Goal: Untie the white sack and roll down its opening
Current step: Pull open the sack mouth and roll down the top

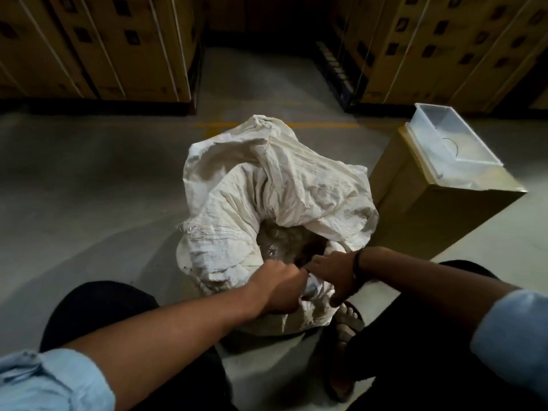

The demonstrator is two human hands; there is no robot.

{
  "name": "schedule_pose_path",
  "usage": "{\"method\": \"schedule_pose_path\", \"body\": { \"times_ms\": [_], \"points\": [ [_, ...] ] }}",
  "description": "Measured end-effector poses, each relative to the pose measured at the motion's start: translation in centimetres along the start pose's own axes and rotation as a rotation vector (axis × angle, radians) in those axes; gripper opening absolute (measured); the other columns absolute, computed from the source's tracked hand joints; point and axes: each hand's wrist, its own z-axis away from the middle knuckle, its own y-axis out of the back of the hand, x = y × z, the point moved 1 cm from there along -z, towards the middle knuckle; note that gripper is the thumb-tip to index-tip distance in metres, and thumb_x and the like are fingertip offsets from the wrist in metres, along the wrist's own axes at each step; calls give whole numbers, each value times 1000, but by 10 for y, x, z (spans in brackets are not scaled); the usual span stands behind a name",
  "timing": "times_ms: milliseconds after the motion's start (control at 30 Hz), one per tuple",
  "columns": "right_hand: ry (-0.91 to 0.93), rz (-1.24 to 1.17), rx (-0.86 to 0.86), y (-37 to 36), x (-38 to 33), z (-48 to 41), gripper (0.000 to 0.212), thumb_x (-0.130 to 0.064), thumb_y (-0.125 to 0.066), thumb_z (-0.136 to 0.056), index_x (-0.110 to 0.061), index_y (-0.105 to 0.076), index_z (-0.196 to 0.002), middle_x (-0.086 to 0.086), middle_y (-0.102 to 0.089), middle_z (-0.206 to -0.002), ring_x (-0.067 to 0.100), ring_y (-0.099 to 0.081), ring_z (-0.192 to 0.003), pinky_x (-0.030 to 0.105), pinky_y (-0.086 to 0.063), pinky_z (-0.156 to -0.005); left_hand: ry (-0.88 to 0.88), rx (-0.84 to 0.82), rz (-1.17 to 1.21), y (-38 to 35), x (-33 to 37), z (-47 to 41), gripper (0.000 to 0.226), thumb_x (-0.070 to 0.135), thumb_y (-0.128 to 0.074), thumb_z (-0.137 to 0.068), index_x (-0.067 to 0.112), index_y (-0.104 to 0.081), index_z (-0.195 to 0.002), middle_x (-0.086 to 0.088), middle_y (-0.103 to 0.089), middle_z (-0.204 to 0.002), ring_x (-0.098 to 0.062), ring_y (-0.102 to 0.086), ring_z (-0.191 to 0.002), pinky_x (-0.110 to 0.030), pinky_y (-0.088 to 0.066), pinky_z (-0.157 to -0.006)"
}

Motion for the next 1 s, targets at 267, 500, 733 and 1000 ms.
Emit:
{"method": "schedule_pose_path", "body": {
  "times_ms": [267, 500, 733, 1000],
  "points": [
    [-180, -62, 431, 0, -7, -39, 45, -47, -74, -73, -21, -61, -107, 8, -66, -108, 31, -66, -99, 34, -50, -72, 298, 144, -87, 6, -5, -4, 31, 19, -51, -97, 17, -54, -128, -8, -70, -110, -30, -67, -104, -38, -54, -77],
    [-181, 22, 599, -14, -14, -30, 24, -28, -61, -84, -23, -64, -108, 6, -56, -109, 30, -63, -95, 33, -40, -61, 367, -504, 755, -1, -52, -26, 101, 84, -78, -50, 25, -61, -130, 6, -68, -124, -16, -64, -112, -38, -48, -105],
    [-215, -21, 442, -6, -21, 5, 28, -27, -62, -81, -29, -67, -109, 4, -71, -104, 27, -68, -96, 31, -50, -69, 400, -311, 461, 12, -2, -24, 57, 42, -83, -77, 20, -65, -126, -8, -71, -118, -27, -68, -100, -29, -49, -76],
    [-233, -206, 582, 7, -40, 52, 15, -26, -63, -78, -23, -67, -93, 5, -69, -95, 25, -68, -92, 32, -54, -68, 375, -235, 137, 72, 17, 2, 46, 29, -72, -85, 20, -62, -130, -9, -67, -121, -28, -65, -106, -33, -49, -78]
  ]
}}
